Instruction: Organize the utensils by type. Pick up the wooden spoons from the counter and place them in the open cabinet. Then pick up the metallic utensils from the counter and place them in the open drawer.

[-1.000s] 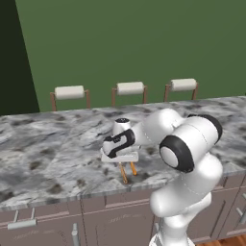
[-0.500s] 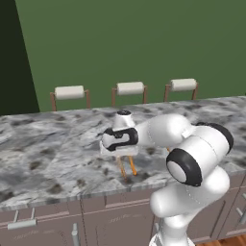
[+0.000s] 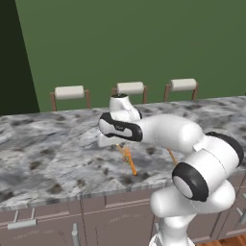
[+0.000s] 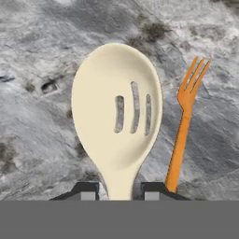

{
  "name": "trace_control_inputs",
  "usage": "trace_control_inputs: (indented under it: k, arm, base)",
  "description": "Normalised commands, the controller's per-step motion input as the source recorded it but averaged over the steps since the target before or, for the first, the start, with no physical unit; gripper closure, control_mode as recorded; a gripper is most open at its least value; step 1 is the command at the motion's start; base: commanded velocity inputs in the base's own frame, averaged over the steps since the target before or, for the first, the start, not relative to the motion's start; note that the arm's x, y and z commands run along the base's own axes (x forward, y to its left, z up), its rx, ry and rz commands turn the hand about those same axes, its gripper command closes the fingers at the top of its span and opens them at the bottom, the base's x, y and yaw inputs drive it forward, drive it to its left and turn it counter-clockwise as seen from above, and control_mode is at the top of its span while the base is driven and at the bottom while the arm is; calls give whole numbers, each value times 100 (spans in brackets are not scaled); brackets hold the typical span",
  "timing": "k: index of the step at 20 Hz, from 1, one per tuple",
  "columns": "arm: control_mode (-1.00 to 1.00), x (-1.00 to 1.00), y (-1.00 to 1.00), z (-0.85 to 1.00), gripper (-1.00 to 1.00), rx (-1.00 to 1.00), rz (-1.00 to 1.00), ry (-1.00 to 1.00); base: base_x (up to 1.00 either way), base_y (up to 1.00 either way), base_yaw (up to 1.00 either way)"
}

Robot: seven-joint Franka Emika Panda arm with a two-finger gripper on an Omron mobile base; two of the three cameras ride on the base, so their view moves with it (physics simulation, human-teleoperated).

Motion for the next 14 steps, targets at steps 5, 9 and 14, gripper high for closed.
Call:
trace_control_inputs:
  k: [5, 9, 14]
  arm:
    - [-100, -16, 0, 48, 100, -7, 30, -6]
    - [-100, -20, 0, 46, 100, 0, 23, -1]
    - [-100, -26, 0, 48, 100, 0, 16, 0]
  base:
    - [0, 0, 0]
    - [0, 0, 0]
    - [0, 0, 0]
